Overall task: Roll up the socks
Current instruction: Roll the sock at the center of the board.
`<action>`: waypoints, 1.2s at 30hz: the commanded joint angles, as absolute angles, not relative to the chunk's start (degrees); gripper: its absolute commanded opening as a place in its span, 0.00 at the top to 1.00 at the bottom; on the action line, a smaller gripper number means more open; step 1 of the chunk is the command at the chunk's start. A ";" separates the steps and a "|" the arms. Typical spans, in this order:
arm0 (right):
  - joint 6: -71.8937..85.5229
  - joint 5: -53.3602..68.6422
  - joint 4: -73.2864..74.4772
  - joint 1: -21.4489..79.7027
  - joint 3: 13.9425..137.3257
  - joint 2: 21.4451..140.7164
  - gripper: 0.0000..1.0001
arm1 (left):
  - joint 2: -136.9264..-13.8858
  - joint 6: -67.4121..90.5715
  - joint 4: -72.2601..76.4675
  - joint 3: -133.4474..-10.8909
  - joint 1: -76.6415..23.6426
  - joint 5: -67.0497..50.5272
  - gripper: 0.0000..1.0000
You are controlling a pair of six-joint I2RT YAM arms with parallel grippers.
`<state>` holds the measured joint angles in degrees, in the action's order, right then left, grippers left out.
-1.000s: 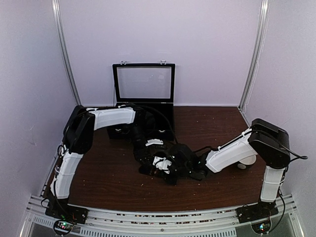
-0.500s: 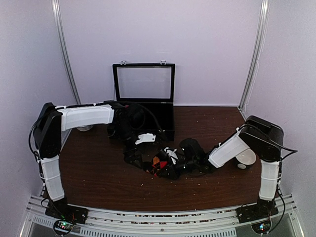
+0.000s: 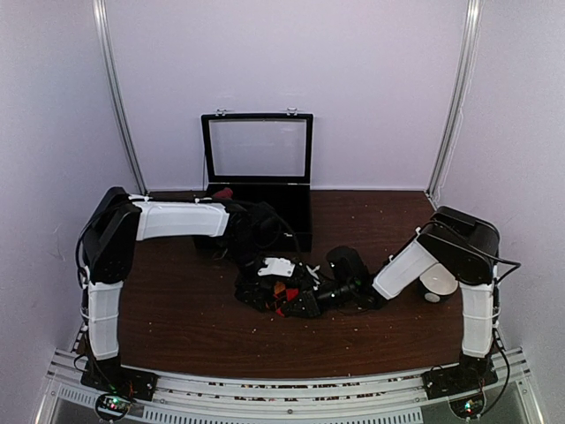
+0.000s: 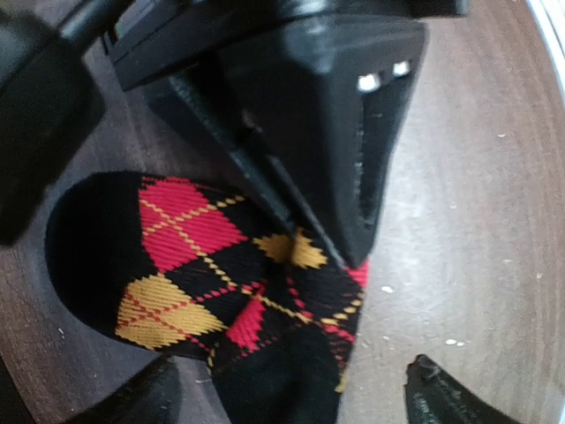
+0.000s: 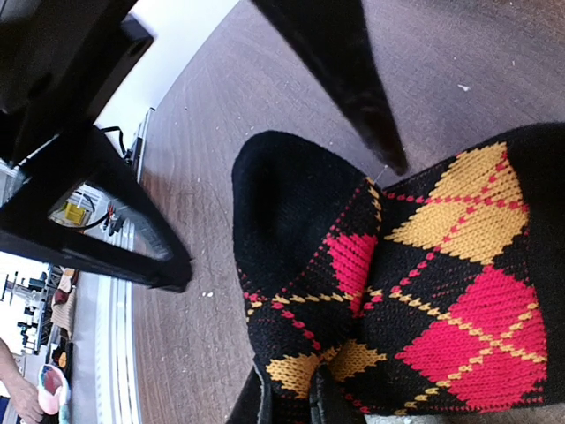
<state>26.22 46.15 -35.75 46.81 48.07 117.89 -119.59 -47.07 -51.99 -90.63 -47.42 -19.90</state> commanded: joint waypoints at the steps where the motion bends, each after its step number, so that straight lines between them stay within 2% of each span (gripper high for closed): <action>1: 27.63 44.07 -23.28 46.17 45.61 122.84 0.95 | -122.58 -49.93 -51.02 -93.15 -47.95 -17.32 0.18; 3: 27.32 44.12 -22.68 46.00 45.83 122.75 0.95 | -124.02 -50.21 -52.51 -94.65 -47.99 -17.27 0.37; 5: 27.51 44.25 -22.97 45.74 45.77 122.53 0.95 | -125.57 -49.92 -54.55 -96.19 -48.08 -17.42 0.50; 11: 26.93 44.36 -22.07 45.67 46.49 122.48 0.93 | -125.82 -48.85 -55.26 -96.22 -48.08 -18.41 0.65; 16: 23.33 41.00 -21.20 46.38 45.50 119.27 0.85 | -128.29 -46.55 -60.84 -100.52 -48.08 -22.71 0.78; 20: 19.14 37.78 -20.02 47.57 43.74 115.69 0.81 | -131.78 -44.53 -66.51 -103.94 -47.99 -24.22 0.79; 27: 17.41 34.64 -20.11 48.72 41.90 114.45 0.78 | -135.01 -39.48 -70.55 -105.56 -47.62 -27.33 0.87; 33: 14.11 30.51 -22.70 50.37 37.21 109.31 0.67 | -138.99 -37.35 -76.77 -110.10 -45.88 -30.50 0.88; 34: 13.46 29.68 -22.38 50.69 36.67 108.05 0.58 | -139.18 -37.23 -76.91 -110.27 -45.82 -29.72 0.87; 35: 12.96 28.95 -22.21 51.09 36.07 107.11 0.08 | -139.32 -37.14 -76.97 -110.18 -45.75 -29.20 0.88; 36: 12.50 28.06 -21.84 51.39 35.48 106.19 0.01 | -139.32 -37.10 -77.03 -110.14 -45.67 -28.95 0.87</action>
